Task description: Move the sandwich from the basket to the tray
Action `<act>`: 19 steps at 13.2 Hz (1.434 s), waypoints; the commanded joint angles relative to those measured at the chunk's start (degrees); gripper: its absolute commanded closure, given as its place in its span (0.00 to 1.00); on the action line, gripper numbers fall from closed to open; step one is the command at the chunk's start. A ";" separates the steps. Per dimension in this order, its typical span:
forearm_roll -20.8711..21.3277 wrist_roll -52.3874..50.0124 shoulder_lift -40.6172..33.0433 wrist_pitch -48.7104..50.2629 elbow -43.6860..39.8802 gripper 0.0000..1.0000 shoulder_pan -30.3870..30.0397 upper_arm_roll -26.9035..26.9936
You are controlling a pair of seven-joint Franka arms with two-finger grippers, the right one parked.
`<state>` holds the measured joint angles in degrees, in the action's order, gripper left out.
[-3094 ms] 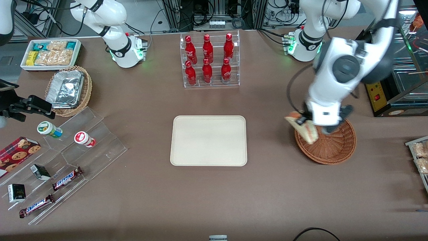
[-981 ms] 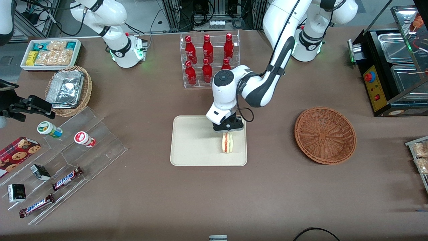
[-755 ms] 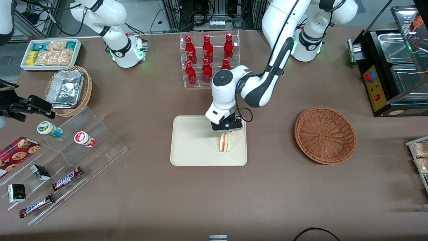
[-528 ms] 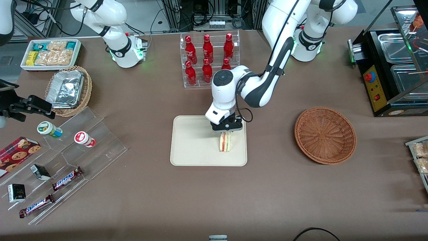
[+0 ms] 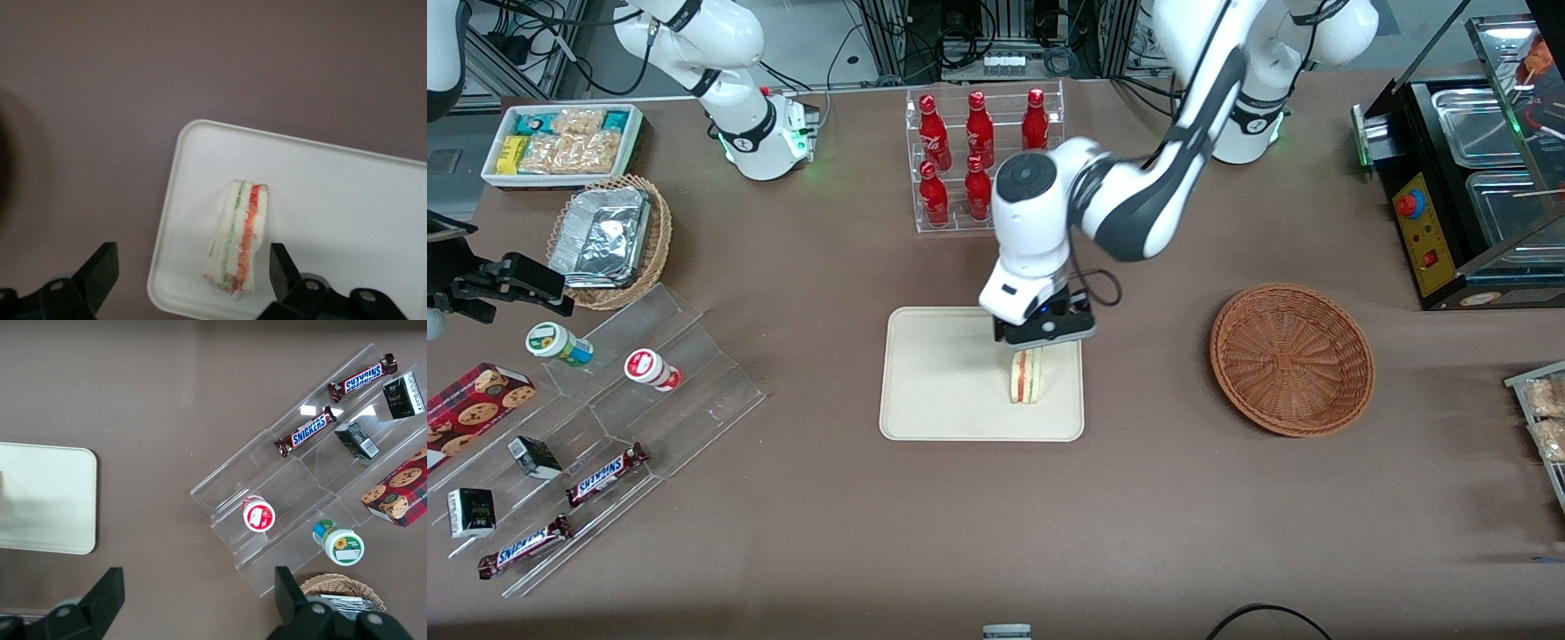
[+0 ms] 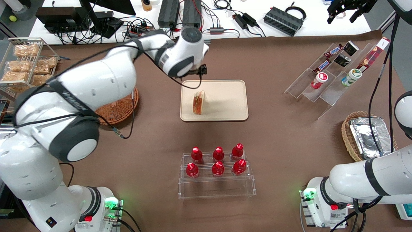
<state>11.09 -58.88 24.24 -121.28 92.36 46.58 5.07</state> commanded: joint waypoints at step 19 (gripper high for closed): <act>-11.35 51.77 -21.87 36.64 -6.32 0.00 -39.64 -0.14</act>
<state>0.93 -8.27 2.74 -85.48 85.63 7.82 6.03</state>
